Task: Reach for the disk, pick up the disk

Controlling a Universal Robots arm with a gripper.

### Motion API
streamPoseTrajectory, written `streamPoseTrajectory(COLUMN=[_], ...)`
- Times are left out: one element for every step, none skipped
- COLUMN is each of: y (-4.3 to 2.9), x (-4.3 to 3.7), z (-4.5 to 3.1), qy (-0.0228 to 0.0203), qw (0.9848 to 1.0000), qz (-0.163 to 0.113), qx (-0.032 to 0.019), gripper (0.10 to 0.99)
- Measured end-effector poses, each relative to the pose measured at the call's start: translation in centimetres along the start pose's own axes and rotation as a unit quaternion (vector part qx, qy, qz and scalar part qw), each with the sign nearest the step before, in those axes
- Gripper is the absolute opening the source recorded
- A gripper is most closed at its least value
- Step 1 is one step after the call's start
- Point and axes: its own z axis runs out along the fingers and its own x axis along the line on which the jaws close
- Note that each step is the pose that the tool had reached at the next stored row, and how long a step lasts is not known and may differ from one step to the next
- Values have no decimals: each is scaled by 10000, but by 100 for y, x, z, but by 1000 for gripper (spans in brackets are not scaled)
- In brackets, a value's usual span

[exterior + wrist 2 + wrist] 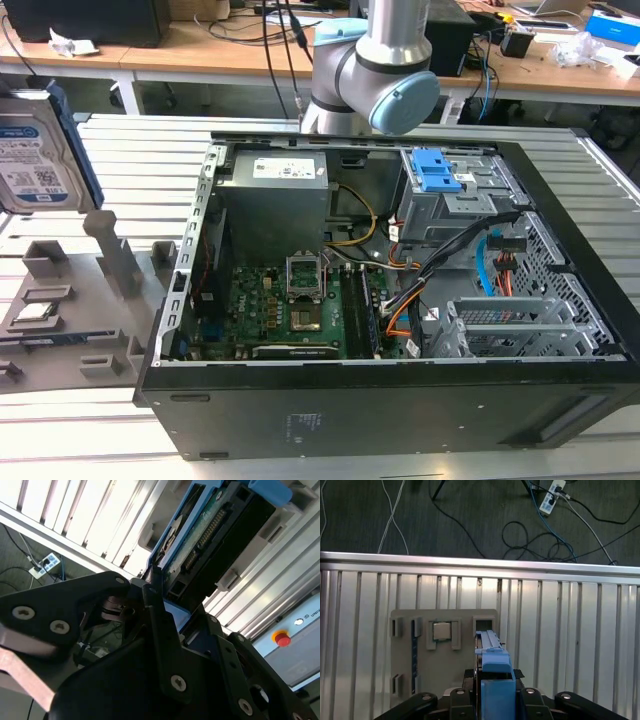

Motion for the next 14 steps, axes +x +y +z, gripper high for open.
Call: streamPoseTrajectory(y=[-1,-2,-3,-3,-5,-6,-7,-7,-8,-9,-10,-11,-12,-14], x=[0,0,0,0,1,1,1,1,1,1,2,2,2,2], z=[-14,-28,-45,-60,-89,-112,-126,-141,-162,-177,-191,-205,-220,-241], qy=[0,0,0,0,0,0,0,0,0,0,0,0,0,0], qw=[10000,10000,10000,10000,10000,10000,10000,10000,10000,10000,10000,10000,10000,10000], qz=[0,0,0,0,0,0,0,0,0,0,0,0,0,0], qx=[0,0,0,0,0,0,0,0,0,0,0,0,0,0], gripper=[369,369,369,369,369,369,369,369,369,369,369,369,369,369])
